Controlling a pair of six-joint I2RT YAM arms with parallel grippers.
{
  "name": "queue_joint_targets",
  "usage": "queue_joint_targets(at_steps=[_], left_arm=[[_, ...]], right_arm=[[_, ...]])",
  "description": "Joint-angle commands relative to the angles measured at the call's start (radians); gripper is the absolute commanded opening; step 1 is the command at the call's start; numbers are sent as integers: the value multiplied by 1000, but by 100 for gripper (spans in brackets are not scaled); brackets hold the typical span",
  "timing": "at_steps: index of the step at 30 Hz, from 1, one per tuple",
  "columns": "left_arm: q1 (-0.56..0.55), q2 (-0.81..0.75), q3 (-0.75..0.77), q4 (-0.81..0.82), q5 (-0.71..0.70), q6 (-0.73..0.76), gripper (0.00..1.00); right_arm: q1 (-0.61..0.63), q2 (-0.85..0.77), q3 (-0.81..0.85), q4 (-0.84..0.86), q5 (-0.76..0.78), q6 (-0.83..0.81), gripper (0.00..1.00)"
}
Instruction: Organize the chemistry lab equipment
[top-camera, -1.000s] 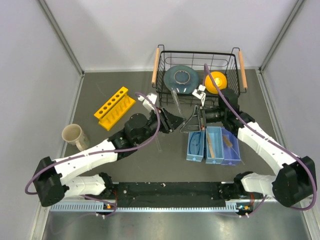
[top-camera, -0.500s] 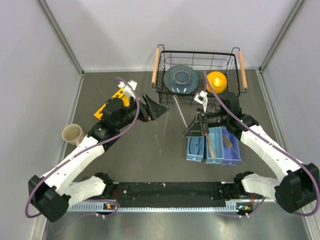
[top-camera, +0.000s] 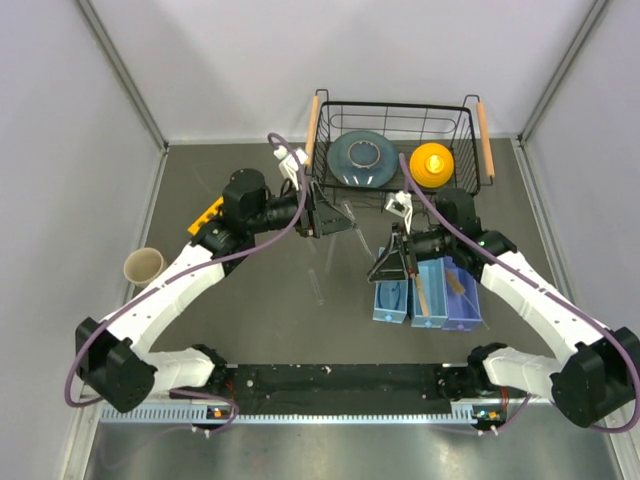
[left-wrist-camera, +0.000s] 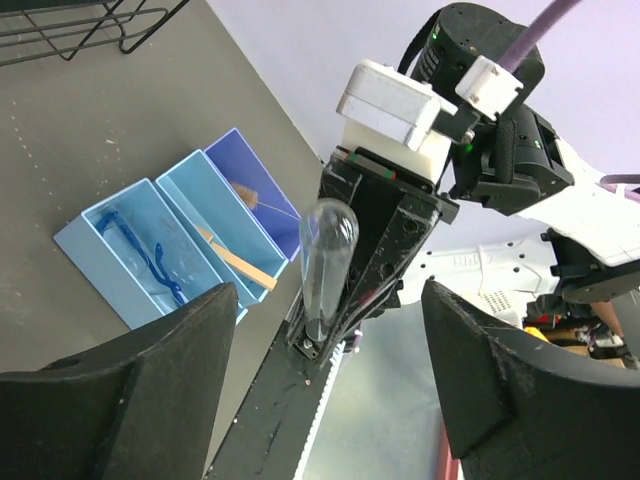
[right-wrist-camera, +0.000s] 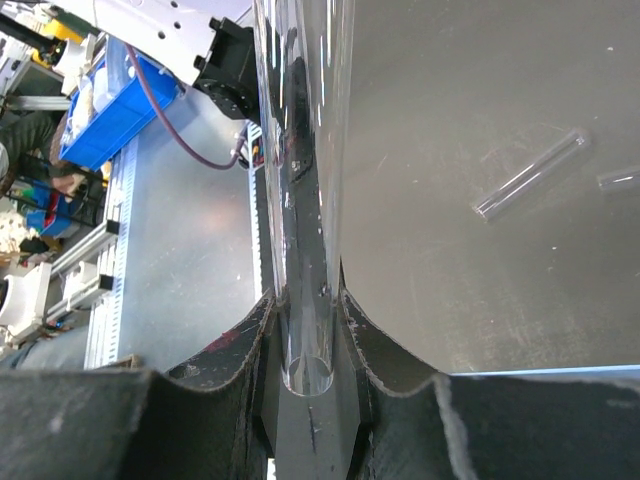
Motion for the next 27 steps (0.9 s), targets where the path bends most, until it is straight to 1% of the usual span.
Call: queue_joint_targets(at_steps=[1, 3, 6, 8, 9, 15, 17, 18, 19, 21, 22, 24, 25, 27], left_arm=[[-1, 58, 92, 6, 44, 71, 76], [-1, 77, 117, -45, 35, 91, 72], [-1, 104, 156, -72, 37, 116, 63], [-1, 121, 176, -77, 47, 117, 60], [-1, 126, 184, -81, 54, 116, 55], [-1, 135, 200, -81, 84, 110, 44], [-1, 130, 198, -81, 97, 108, 35], [-1, 126, 195, -85, 97, 109, 27], [-1, 121, 193, -88, 97, 114, 20], [-1, 109, 190, -100, 94, 132, 17], [-1, 104, 189, -108, 89, 140, 17], [-1, 82, 183, -137, 61, 166, 14], [-1, 74, 178, -147, 43, 175, 14], [2, 42, 163, -179, -4, 203, 12]], right_arm=[[24, -18, 2, -12, -27, -55, 8], [24, -18, 2, -23, -27, -64, 8], [24, -21, 3, -32, -27, -80, 8], [24, -21, 3, -37, -29, -87, 8], [24, -23, 3, -38, -27, -89, 8], [24, -26, 5, -44, -18, -91, 8], [25, -28, 6, -49, -16, -91, 8], [24, -28, 8, -50, -16, -91, 8], [25, -28, 8, -52, -15, -113, 9], [24, -29, 11, -61, -10, -127, 9], [24, -32, 13, -66, -7, -130, 11], [25, -41, 17, -81, 7, -147, 18], [25, -44, 17, -87, 11, -155, 29], [24, -58, 23, -113, 30, -186, 45]])
